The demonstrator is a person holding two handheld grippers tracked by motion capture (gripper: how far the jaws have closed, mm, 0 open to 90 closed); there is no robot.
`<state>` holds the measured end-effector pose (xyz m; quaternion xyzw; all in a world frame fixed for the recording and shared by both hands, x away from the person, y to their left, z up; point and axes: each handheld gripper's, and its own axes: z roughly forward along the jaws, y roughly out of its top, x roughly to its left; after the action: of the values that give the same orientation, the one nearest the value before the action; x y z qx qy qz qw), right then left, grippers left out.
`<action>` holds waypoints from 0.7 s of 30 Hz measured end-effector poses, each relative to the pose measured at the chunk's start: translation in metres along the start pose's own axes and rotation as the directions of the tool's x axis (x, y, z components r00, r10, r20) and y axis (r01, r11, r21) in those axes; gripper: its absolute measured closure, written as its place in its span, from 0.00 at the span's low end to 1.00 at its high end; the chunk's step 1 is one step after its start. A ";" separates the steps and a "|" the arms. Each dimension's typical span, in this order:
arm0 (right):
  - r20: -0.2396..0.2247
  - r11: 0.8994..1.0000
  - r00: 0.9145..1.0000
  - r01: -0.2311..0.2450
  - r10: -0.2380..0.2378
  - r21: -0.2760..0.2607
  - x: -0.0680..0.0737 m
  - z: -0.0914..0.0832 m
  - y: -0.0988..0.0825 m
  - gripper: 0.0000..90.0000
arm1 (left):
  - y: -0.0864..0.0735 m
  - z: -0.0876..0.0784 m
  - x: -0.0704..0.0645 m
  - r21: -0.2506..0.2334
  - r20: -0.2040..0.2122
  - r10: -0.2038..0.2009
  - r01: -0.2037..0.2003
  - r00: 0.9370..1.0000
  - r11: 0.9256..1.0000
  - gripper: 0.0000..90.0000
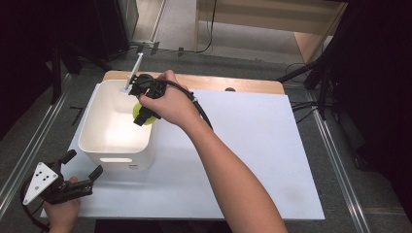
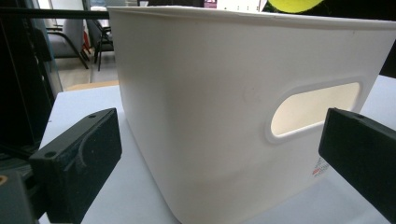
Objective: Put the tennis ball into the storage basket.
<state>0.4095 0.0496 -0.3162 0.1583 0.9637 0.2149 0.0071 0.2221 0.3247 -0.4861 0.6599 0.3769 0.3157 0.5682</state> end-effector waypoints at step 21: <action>0.004 0.996 0.998 0.068 -0.068 0.052 0.015 0.030 0.013 0.25 | 0.000 -0.001 0.001 -0.001 0.001 -0.002 0.002 1.000 1.000 0.00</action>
<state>0.4014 0.0776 -0.3371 0.1261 0.9738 0.1890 0.0130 0.2218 0.3257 -0.4860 0.6593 0.3774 0.3149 0.5689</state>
